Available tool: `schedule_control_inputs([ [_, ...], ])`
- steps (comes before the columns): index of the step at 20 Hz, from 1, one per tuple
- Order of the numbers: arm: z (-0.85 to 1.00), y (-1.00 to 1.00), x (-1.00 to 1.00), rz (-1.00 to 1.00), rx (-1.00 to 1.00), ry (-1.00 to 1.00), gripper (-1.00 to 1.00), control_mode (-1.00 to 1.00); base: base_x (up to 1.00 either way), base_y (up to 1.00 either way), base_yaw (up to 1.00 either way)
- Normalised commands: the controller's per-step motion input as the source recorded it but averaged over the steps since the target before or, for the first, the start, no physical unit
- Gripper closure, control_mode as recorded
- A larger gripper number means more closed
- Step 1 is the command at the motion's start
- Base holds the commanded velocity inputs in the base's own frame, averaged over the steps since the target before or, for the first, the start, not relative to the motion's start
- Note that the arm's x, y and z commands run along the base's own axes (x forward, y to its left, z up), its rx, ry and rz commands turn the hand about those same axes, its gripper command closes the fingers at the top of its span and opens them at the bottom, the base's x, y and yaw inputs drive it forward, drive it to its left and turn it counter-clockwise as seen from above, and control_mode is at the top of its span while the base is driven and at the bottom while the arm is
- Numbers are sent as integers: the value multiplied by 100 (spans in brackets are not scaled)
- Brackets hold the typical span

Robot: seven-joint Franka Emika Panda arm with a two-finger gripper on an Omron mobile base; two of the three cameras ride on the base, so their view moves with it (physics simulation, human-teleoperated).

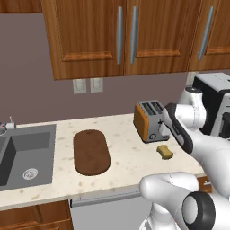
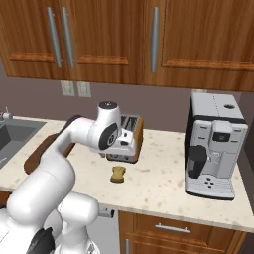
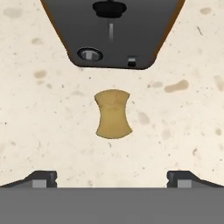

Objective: Pick up the sponge from the counter and clean the cutting board by briefly scrubbing or pressing down on the cutting board. Once finished, release the sponge.

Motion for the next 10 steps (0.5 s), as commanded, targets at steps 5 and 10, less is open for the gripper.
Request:
schedule_control_inputs([
  [5, -38, 0, 22, 0, 0, 0, -100, -100, 0, 0, 0],
  [10, -41, 0, 28, 0, 0, 2, -100, -100, 0, 0, 0],
])
